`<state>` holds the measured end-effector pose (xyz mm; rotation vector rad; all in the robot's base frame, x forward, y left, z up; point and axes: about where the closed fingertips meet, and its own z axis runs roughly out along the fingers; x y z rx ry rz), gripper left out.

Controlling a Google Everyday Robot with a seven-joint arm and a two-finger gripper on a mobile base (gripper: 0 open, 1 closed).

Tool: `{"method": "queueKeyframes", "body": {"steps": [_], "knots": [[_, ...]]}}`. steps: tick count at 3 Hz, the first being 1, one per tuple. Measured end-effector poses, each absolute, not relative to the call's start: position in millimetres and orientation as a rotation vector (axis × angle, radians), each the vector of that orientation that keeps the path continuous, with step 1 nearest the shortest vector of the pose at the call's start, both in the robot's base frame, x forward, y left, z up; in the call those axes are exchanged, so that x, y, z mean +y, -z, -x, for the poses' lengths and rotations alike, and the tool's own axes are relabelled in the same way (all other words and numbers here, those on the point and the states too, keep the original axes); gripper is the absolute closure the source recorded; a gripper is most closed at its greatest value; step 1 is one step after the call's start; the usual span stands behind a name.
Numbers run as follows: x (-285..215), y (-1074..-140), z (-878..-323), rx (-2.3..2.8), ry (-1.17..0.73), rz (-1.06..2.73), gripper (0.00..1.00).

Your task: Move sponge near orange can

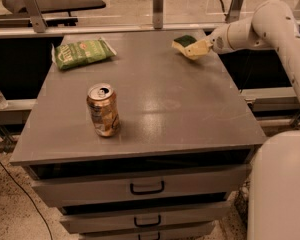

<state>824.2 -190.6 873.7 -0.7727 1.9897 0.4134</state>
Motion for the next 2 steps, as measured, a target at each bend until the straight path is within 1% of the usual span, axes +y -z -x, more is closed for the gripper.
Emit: {"method": "queueKeyframes", "body": {"steps": [1, 2], "knots": [[-152.2, -890.8, -789.3, 1.975, -0.406, 1.028, 1.00], [-144.5, -885.0, -770.2, 1.993, -0.435, 1.126, 1.00]]}}
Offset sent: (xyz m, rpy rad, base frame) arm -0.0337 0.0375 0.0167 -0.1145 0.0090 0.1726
